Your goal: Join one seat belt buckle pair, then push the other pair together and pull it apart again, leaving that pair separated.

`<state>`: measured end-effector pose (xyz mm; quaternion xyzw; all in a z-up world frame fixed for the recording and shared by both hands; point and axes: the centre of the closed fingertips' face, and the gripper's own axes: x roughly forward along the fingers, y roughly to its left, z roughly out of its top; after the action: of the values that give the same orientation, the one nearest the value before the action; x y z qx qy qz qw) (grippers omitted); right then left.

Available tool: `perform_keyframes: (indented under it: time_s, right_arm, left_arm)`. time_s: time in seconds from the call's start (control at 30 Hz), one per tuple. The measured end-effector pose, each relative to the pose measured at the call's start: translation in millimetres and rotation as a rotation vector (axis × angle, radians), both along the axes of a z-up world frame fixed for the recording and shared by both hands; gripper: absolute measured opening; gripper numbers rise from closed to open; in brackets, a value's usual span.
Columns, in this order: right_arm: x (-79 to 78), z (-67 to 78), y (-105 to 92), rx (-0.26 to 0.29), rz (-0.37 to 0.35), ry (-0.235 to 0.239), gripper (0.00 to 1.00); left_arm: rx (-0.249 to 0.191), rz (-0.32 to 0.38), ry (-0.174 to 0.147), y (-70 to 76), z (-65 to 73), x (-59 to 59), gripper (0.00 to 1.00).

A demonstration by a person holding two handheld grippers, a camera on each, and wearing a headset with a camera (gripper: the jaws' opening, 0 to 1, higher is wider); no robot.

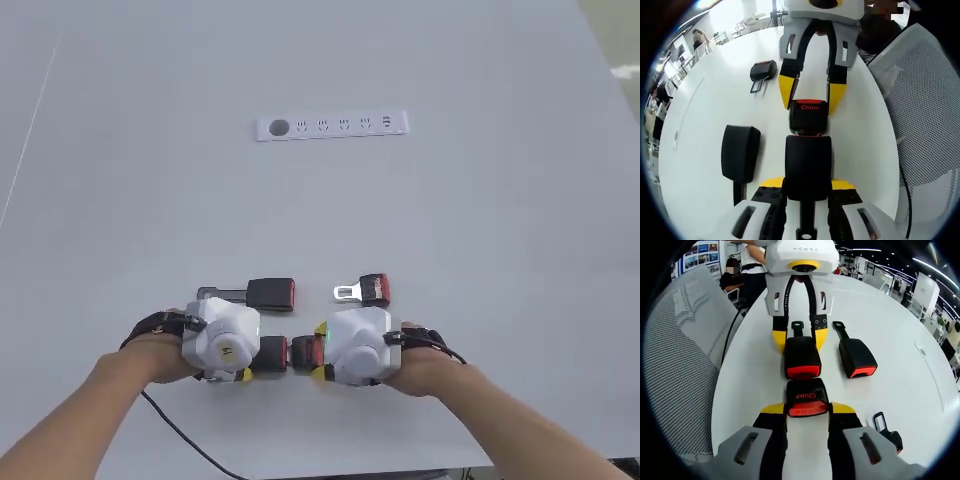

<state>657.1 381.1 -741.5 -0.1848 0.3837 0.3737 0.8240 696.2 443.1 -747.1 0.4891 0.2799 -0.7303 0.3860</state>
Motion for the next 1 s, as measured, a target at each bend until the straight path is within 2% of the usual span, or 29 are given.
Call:
perform_keyframes:
  time_s: [0.13, 0.23, 0.43, 0.57, 0.7, 0.8, 0.9, 1.0]
  right_arm:
    - [-4.6, 2.9, -0.7, 0.028, -0.001, -0.019, 0.27]
    - [-5.7, 2.6, 0.6, 0.022, 0.008, -0.029, 0.27]
    - [-5.0, 1.9, 2.4, 0.006, -0.012, -0.003, 0.28]
    - [-7.9, 2.6, 0.6, 0.021, -0.003, -0.010, 0.28]
    - [-9.3, 3.1, 2.7, 0.032, -0.002, -0.020, 0.28]
    - [-10.0, 2.6, 3.0, 0.016, 0.012, -0.024, 0.29]
    - [-10.5, 2.7, 4.4, -0.001, 0.023, -0.033, 0.30]
    - [-10.4, 2.6, 3.8, -0.021, 0.035, -0.037, 0.31]
  left_arm:
    - [-0.029, 0.010, 0.019, 1.5, -0.1, 0.5, 0.31]
    - [-0.027, 0.003, 0.019, 1.5, 0.0, -0.4, 0.31]
    - [0.002, 0.022, 0.016, -0.5, -0.2, -0.7, 0.31]
    - [-0.022, 0.031, 0.041, 3.5, 0.2, -0.7, 0.31]
    - [-0.028, 0.012, 0.034, 3.1, -0.5, -2.1, 0.31]
    - [-0.023, 0.000, 0.035, 3.0, -0.3, -3.0, 0.32]
    - [-0.039, -0.027, 0.034, 4.8, -0.3, -3.7, 0.33]
    - [-0.044, -0.025, 0.037, 4.0, 0.1, -4.0, 0.33]
